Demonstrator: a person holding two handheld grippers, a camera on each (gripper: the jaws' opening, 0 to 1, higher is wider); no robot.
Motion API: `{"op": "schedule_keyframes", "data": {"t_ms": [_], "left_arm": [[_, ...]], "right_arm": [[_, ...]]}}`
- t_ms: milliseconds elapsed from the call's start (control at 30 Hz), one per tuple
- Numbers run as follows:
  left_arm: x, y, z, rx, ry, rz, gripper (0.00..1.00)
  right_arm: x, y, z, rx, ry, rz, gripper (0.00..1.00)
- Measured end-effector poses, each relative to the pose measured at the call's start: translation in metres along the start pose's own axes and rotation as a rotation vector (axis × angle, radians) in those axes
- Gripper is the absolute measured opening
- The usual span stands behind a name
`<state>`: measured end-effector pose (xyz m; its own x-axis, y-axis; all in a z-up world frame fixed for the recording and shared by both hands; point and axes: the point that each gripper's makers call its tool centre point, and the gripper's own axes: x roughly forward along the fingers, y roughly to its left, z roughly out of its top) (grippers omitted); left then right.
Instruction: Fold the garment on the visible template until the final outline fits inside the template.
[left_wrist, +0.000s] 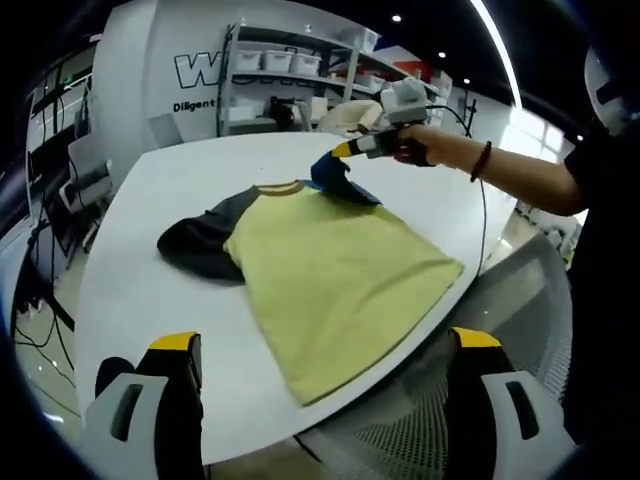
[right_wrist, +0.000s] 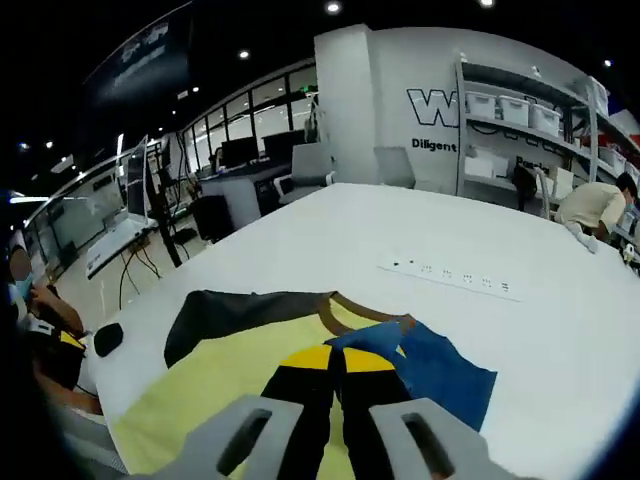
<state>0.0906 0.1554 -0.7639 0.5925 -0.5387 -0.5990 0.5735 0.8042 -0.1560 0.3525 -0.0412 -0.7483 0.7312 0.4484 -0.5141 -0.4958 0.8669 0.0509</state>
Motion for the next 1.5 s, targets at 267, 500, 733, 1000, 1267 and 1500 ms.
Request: {"op": "schedule_keyframes", "data": {"t_ms": [267,500,733,1000,1267,1500], "left_arm": [[0.001,0.001,-0.002,0.007,0.005,0.0,0.99],[0.003,0.001,0.0,0.012,-0.002,-0.004,0.99],[0.005,0.002,-0.002,0.01,0.0,-0.007,0.99],[0.006,0.002,-0.004,0.02,0.013,-0.005,0.99],[0.009,-0.002,-0.003,0.017,0.016,-0.027,0.99],[0.008,-0.002,-0.001,0.011,0.007,-0.038,0.99]], "right_arm": [[0.008,0.028,-0.005,-0.087,0.033,0.025,0.0],[0.015,0.049,-0.019,-0.148,0.067,0.041,0.0],[0.029,0.066,-0.038,-0.175,0.118,0.073,0.0],[0.042,0.076,-0.056,-0.213,0.173,0.112,0.0],[0.053,0.083,-0.075,-0.235,0.219,0.158,0.0],[0.061,0.086,-0.094,-0.263,0.242,0.187,0.0]]}}
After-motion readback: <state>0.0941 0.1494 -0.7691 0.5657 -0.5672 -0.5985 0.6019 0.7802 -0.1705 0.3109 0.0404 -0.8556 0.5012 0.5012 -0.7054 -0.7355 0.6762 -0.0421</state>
